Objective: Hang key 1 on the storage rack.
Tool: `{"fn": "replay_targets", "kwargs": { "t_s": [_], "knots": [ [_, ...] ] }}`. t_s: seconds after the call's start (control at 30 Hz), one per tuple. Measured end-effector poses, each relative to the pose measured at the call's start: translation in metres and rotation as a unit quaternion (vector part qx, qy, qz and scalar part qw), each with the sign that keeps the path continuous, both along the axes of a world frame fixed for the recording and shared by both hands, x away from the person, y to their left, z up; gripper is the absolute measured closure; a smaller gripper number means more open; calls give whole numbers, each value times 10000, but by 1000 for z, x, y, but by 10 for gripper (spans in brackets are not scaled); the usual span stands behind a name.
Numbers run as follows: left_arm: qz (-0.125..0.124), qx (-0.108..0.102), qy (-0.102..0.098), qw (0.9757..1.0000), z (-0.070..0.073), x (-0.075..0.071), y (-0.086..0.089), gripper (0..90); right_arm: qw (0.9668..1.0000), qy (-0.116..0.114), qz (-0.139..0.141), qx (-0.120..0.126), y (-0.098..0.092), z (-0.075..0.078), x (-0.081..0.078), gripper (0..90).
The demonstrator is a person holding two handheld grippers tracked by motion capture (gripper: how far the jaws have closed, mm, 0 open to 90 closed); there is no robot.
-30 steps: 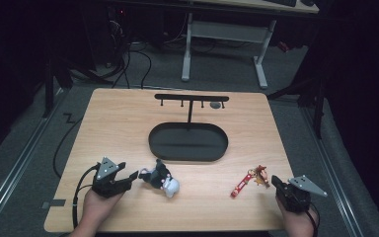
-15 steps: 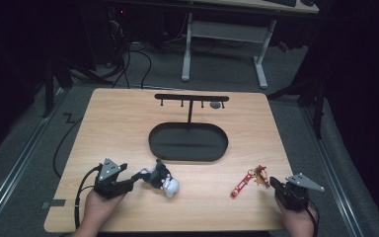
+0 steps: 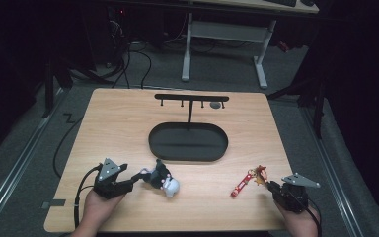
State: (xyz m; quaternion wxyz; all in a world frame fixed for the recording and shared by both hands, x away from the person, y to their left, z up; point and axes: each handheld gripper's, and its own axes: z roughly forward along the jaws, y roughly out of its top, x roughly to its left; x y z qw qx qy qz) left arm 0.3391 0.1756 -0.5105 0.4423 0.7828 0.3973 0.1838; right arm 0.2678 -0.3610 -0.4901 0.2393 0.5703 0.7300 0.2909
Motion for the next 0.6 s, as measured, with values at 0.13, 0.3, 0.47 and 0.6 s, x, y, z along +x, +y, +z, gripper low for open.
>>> {"fn": "replay_targets", "kwargs": {
  "t_s": [0.13, 0.3, 0.47, 0.6],
  "knots": [
    [-27, 11, 5, 10000, 0, 0, 1, 384, 9996, 292, 20, 1, 2, 3, 1, 714],
    [-58, 15, 43, 10000, -1, 1, -1, 384, 9982, 568, 120, -124, 6, 5, 4, 684],
    [-76, 32, 65, 9999, -2, 0, -3, 384, 9968, 771, 148, -173, 11, 7, 8, 658],
    [-64, -15, 67, 10000, -2, -2, -2, 383, 9959, 880, 149, -161, 12, 9, 10, 621]
  ]
}}
